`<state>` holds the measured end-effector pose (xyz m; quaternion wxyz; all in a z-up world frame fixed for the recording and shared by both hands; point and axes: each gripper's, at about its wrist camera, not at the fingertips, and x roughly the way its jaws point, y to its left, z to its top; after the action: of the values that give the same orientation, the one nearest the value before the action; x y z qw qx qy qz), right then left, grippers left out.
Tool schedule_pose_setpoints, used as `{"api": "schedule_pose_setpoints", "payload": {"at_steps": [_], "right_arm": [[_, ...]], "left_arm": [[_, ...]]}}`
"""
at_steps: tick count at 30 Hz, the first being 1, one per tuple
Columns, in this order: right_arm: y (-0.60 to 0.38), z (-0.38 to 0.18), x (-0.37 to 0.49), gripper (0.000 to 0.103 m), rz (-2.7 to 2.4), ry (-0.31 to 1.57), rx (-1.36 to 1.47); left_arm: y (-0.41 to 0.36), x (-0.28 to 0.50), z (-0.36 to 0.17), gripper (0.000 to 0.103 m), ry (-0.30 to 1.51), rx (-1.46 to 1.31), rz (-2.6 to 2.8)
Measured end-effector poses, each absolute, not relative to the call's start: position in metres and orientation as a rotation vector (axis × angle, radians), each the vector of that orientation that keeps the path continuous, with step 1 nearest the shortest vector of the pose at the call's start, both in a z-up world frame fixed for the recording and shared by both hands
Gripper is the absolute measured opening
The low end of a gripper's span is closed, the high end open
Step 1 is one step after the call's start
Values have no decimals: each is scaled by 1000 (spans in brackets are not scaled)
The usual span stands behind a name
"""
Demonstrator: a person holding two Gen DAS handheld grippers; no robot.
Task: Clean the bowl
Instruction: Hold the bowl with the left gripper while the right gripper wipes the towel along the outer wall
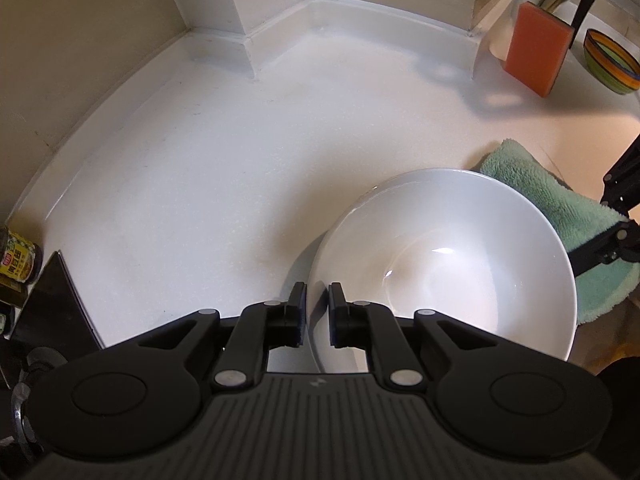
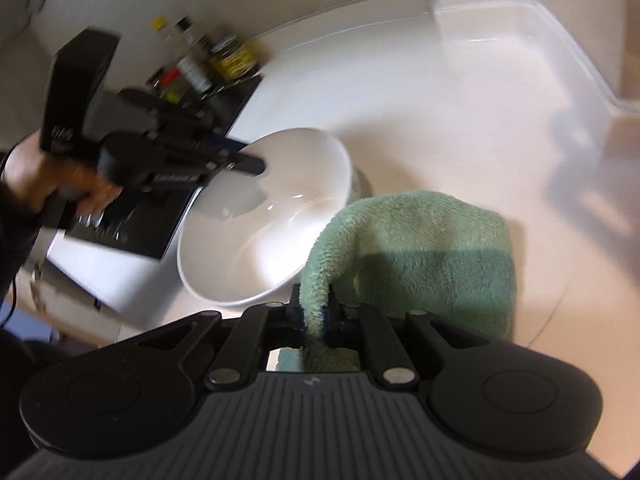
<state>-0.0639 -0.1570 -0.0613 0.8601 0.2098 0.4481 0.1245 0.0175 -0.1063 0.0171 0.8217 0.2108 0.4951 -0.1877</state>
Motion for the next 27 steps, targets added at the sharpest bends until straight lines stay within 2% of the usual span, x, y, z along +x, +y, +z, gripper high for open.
{"api": "schedule_pose_setpoints", "payload": {"at_steps": [14, 20, 27], "right_arm": [[-163, -54, -73, 10, 275, 919, 594], [-152, -45, -71, 17, 148, 891, 525], [-134, -46, -53, 18, 39, 919, 435]], "left_arm": [[-105, 19, 15, 10, 1044, 432, -400], [-106, 17, 14, 10, 1038, 434, -403], [-109, 13, 13, 10, 1017, 472, -408]]}}
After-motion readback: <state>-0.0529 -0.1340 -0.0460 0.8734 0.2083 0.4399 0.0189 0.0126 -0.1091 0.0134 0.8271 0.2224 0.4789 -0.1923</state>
